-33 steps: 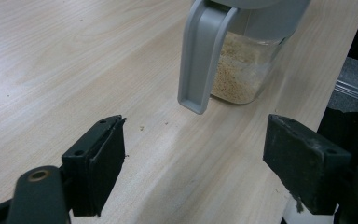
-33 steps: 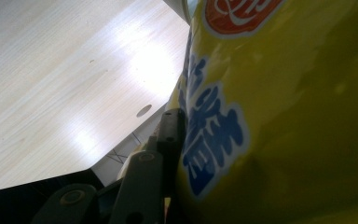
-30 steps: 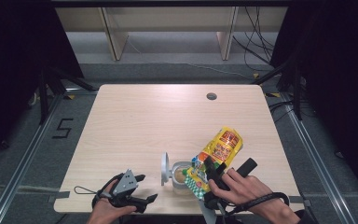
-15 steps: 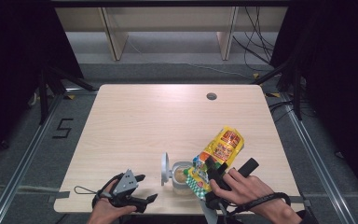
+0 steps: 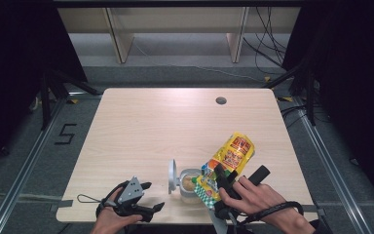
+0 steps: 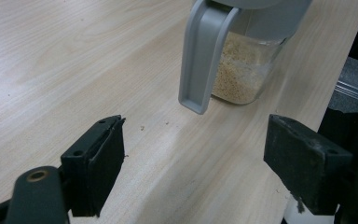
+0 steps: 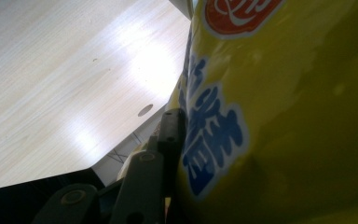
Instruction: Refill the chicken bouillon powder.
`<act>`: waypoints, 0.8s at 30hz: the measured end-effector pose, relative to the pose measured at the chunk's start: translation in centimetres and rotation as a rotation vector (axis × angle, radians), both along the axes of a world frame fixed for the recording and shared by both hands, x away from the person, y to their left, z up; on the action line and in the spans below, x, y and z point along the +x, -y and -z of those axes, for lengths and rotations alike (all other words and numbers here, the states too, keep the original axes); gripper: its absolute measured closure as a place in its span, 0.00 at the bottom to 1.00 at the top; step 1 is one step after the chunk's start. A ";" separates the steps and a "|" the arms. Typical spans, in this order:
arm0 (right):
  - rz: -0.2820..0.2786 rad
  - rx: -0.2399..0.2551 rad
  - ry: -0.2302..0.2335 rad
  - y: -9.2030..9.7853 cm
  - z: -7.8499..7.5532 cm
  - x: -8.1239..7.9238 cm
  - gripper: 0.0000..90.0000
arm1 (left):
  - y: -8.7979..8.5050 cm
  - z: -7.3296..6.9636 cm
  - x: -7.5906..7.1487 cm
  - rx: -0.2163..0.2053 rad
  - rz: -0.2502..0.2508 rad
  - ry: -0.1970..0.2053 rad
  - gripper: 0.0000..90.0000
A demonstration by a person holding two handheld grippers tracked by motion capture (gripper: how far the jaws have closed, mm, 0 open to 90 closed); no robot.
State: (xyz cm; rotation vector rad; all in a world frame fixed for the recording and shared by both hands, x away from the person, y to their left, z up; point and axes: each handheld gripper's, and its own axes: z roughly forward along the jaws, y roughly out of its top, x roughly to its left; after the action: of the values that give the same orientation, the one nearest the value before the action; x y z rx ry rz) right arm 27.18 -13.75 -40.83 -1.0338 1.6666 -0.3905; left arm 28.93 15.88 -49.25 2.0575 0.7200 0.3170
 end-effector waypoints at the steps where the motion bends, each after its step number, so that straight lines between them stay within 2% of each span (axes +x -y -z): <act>1: 0.001 0.006 -0.003 0.0 0.0 0.0 0.82 | 0.0 0.0 0.0 0.000 -0.002 -0.001 0.22; 2: -0.003 0.007 -0.002 0.0 0.0 0.0 0.82 | 0.0 0.0 -0.1 -0.007 -0.006 -0.009 0.22; 3: 0.024 0.041 -0.012 0.1 0.2 -0.2 0.82 | 0.0 0.0 0.0 -0.008 -0.001 -0.001 0.22; 5: 0.026 0.048 -0.016 0.2 0.2 -0.1 0.82 | 0.0 0.0 0.1 0.000 0.006 0.006 0.22; 12: 0.025 0.045 -0.016 0.2 0.2 -0.1 0.82 | 0.0 0.0 0.0 -0.001 0.000 0.000 0.22; 15: 0.025 0.045 -0.016 0.2 0.2 -0.1 0.82 | -0.1 0.0 0.1 -0.003 0.015 0.005 0.22; 20: 0.017 0.049 -0.017 0.2 0.2 -0.1 0.82 | 0.0 0.0 0.0 -0.008 -0.002 -0.002 0.22; 24: 0.026 0.045 -0.025 0.2 0.1 -0.1 0.82 | -0.1 0.0 0.1 -0.002 0.015 0.007 0.22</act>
State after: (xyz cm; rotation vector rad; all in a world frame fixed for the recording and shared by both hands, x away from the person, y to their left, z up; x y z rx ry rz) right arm 27.12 -13.91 -40.95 -0.9882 1.7055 -0.3567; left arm 29.06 15.96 -49.21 2.0583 0.7001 0.3146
